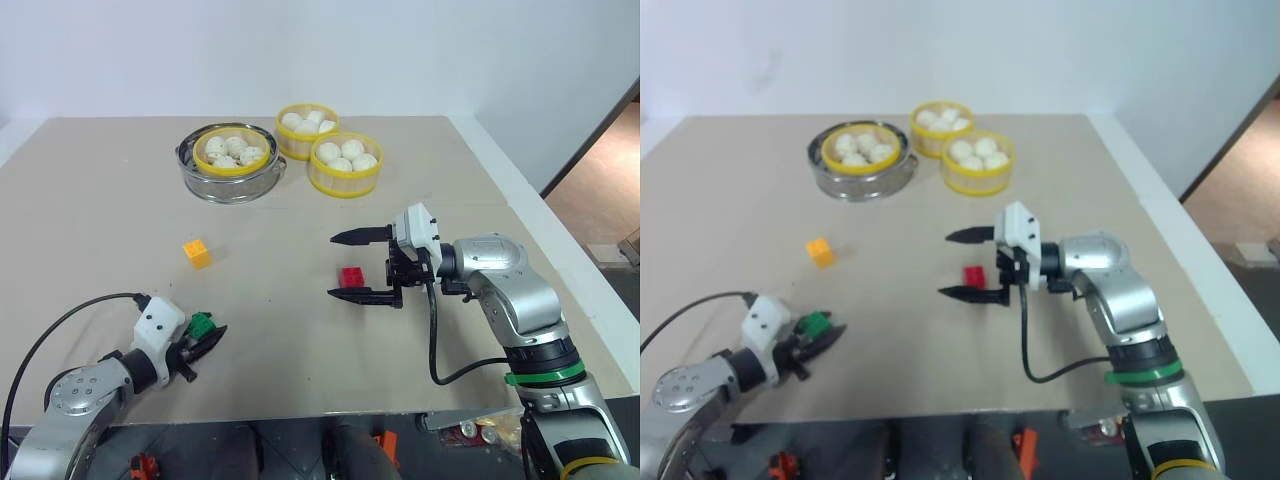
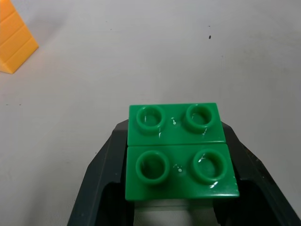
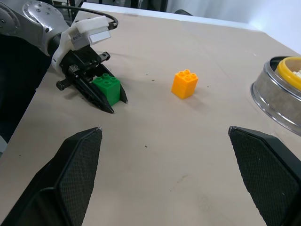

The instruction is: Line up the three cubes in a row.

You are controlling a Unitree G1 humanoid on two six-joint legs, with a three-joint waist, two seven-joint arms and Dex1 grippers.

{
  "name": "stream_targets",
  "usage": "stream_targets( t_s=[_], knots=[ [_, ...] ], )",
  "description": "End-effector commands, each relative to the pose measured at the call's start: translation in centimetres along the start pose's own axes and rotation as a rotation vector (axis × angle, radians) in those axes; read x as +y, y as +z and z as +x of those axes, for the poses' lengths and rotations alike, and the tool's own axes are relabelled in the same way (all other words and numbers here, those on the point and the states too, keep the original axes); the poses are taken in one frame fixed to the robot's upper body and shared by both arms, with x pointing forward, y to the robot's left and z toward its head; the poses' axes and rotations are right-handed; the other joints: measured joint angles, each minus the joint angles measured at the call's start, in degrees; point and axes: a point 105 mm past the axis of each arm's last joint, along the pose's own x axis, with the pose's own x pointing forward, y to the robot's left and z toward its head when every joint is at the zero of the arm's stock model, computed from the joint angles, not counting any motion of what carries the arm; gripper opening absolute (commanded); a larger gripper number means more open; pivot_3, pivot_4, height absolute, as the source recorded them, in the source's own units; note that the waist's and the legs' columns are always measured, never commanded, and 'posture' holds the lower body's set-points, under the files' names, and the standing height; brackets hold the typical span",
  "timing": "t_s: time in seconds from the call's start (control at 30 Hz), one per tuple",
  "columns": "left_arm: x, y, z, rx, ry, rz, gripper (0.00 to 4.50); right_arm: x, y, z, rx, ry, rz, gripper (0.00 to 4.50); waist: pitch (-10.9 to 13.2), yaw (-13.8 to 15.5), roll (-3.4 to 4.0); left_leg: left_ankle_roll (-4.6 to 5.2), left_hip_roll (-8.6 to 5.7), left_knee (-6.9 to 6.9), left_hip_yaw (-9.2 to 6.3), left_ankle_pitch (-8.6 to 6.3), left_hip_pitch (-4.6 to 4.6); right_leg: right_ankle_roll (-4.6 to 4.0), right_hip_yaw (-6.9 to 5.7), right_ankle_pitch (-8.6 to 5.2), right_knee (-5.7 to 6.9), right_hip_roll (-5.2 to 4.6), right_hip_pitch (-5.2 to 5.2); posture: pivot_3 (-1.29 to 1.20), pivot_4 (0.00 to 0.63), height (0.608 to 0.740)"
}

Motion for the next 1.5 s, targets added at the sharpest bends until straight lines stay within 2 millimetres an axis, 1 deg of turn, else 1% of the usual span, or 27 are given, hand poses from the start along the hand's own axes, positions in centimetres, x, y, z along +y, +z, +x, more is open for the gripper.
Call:
stream_targets(
  t_s=[0.03, 0.1, 0.23, 0.3, 0.43, 0.53, 0.67, 0.77, 0.83, 0.97, 1.17, 1.3, 1.5],
  knots=[
    [0.1, 0.6, -0.1, -0.016, -0.016, 0.054, 1.39, -0.2, 0.9, 0.1, -0.009, 0.008, -0.044, 4.50, 0.0, 0.0, 0.00, 0.00, 0.00, 0.00, 0.00, 0.00, 0.00, 0.00, 0.00, 0.00, 0.00, 0.00, 0.00, 0.00, 0.150, 0.740],
    [-0.1, 1.0, 0.3, -0.016, -0.065, 0.096, 1.39, -0.3, 0.9, 0.1, -0.007, 0.011, -0.048, 4.50, 0.0, 0.0, 0.00, 0.00, 0.00, 0.00, -0.02, 0.00, 0.00, 0.00, -0.01, 0.00, 0.00, 0.01, -0.01, 0.00, 0.150, 0.740],
    [-0.3, 3.2, 1.9, -0.033, -0.229, 0.162, 1.39, -0.6, 1.0, 0.4, 0.000, 0.009, -0.064, 4.50, 0.0, 0.2, 0.00, 0.00, 0.00, 0.02, -0.06, 0.01, -0.04, -0.05, -0.11, 0.03, 0.01, 0.02, -0.02, 0.00, 0.150, 0.740],
    [-0.5, 4.8, 3.4, -0.052, -0.341, 0.199, 1.39, -1.1, 1.2, 0.4, -0.002, 0.003, -0.071, 4.50, 0.0, 0.2, 0.02, 0.01, -0.01, 0.03, -0.06, 0.01, -0.04, -0.04, -0.12, 0.06, 0.01, 0.01, 0.01, 0.00, 0.150, 0.740],
    [-0.7, 7.0, 6.1, -0.075, -0.497, 0.224, 1.39, -1.6, 1.5, 0.3, -0.007, 0.005, -0.035, 4.50, 0.0, 0.1, 0.01, 0.03, -0.05, 0.13, -0.05, 0.03, -0.10, 0.08, -0.10, 0.12, -0.02, 0.01, 0.05, 0.00, 0.150, 0.740],
    [-1.5, 7.3, 8.3, -0.033, -0.603, 0.273, 1.39, -1.9, 1.2, 0.0, -0.001, 0.003, -0.007, 4.50, 0.0, -0.1, 0.00, 0.04, -0.08, 0.12, -0.03, 0.02, -0.15, 0.44, -0.05, 0.22, -0.06, 0.03, 0.03, 0.00, 0.150, 0.740],
    [-2.3, 7.4, 10.1, -0.005, -0.686, 0.337, 1.39, -1.9, 0.5, -0.6, 0.026, 0.011, 0.038, 4.50, 0.0, 0.0, 0.01, 0.21, -0.08, 0.06, -0.08, -0.10, -0.20, 0.42, -0.02, 0.02, -0.03, 0.13, -0.03, 0.00, 0.150, 0.740],
    [-2.5, 7.6, 11.7, 0.001, -0.701, 0.408, 1.39, -1.8, 0.0, -1.1, 0.046, 0.013, 0.063, 4.50, 0.0, 0.1, 0.02, 0.24, -0.07, 0.07, -0.15, -0.12, -0.29, 0.39, -0.09, 0.01, -0.03, 0.15, -0.09, 0.00, 0.150, 0.740],
    [-2.5, 8.0, 12.5, -0.008, -0.697, 0.422, 1.39, -1.7, -0.3, -1.4, 0.057, 0.010, 0.073, 4.50, 0.0, 0.1, 0.02, 0.24, -0.07, 0.10, -0.17, -0.12, -0.31, 0.39, -0.11, 0.01, -0.03, 0.16, -0.08, 0.00, 0.150, 0.740],
    [-3.0, 8.7, 13.5, -0.039, -0.719, 0.418, 1.39, -1.8, -0.7, -1.7, 0.067, -0.011, 0.076, 4.50, 0.0, 0.0, 0.02, 0.24, -0.08, 0.19, -0.15, -0.12, -0.32, 0.44, -0.07, 0.04, -0.02, 0.14, -0.07, 0.00, 0.150, 0.740],
    [-4.2, 8.6, 13.9, -0.041, -0.770, 0.424, 1.39, -1.3, -1.2, -1.9, 0.081, -0.023, 0.071, 4.50, 0.0, 0.0, 0.02, 0.24, -0.08, 0.31, -0.18, -0.12, -0.32, 0.45, -0.08, 0.07, 0.06, 0.15, -0.06, 0.00, 0.150, 0.740],
    [-4.3, 8.1, 14.0, -0.023, -0.777, 0.426, 1.39, -1.3, -1.3, -1.9, 0.087, -0.029, 0.065, 4.50, 0.0, 0.0, 0.02, 0.24, -0.08, 0.38, -0.18, -0.12, -0.33, 0.47, -0.07, 0.08, 0.10, 0.14, -0.05, 0.00, 0.150, 0.740],
    [-3.8, 7.3, 14.2, 0.020, -0.758, 0.450, 1.39, -1.2, -1.4, -2.0, 0.090, -0.032, 0.061, 4.50, 0.0, 0.0, 0.02, 0.24, -0.08, 0.49, -0.20, -0.12, -0.32, 0.47, -0.07, 0.08, 0.23, 0.15, -0.05, 0.00, 0.150, 0.740]
  ],
)
